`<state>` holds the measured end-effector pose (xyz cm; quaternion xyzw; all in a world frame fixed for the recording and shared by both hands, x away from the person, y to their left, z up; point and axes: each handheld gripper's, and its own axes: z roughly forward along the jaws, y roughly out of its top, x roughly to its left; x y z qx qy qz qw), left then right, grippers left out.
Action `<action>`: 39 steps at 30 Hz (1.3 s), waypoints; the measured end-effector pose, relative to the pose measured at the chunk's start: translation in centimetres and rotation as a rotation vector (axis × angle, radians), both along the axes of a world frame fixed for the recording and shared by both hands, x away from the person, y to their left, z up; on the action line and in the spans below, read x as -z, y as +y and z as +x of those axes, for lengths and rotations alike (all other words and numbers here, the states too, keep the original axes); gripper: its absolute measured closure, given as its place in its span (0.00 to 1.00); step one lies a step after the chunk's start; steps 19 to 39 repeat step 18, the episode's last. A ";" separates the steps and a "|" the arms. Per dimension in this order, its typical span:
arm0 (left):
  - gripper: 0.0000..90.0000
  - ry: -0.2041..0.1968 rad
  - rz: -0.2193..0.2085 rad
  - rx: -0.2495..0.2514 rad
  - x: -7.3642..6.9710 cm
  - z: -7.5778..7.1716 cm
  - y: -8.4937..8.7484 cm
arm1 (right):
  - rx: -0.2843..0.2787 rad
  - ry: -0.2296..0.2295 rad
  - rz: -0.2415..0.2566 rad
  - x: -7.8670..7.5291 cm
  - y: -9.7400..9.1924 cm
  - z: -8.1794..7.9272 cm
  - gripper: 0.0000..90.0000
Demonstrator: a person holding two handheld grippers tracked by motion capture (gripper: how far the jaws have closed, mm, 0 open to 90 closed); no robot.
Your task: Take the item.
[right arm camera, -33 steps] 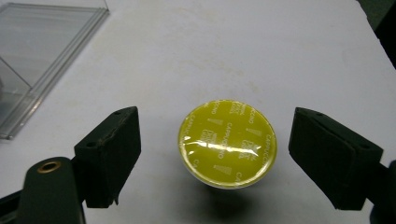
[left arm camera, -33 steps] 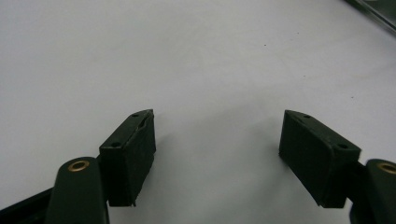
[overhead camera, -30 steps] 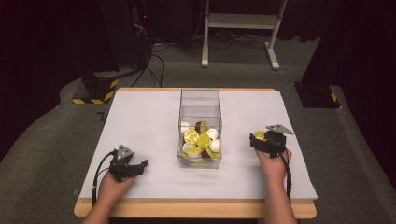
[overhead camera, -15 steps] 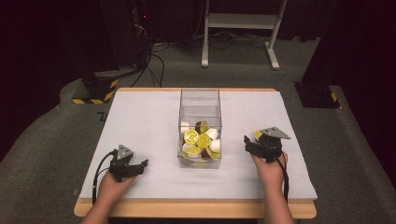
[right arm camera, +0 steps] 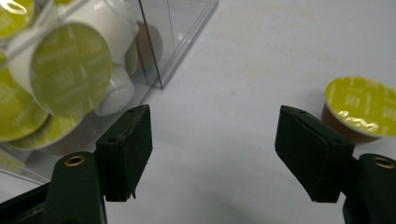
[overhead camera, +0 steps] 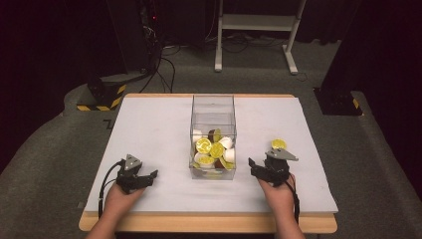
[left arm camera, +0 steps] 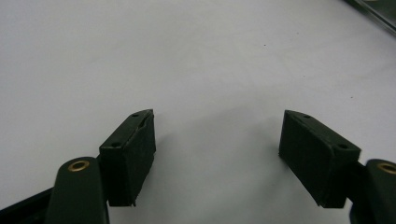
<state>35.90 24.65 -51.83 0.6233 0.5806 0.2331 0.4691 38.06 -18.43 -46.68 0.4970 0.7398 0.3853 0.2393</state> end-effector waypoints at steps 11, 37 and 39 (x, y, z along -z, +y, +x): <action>0.30 0.001 0.003 0.001 0.0 0.0 0.0 | 0.022 0.084 -0.097 3.6 0.6 0.9 0.36; 0.30 0.004 0.009 0.006 0.0 0.0 0.1 | 0.009 0.071 -0.124 3.6 1.1 0.7 0.33; 0.30 0.004 0.009 0.006 0.0 0.0 0.1 | 0.009 0.071 -0.124 3.6 1.1 0.7 0.33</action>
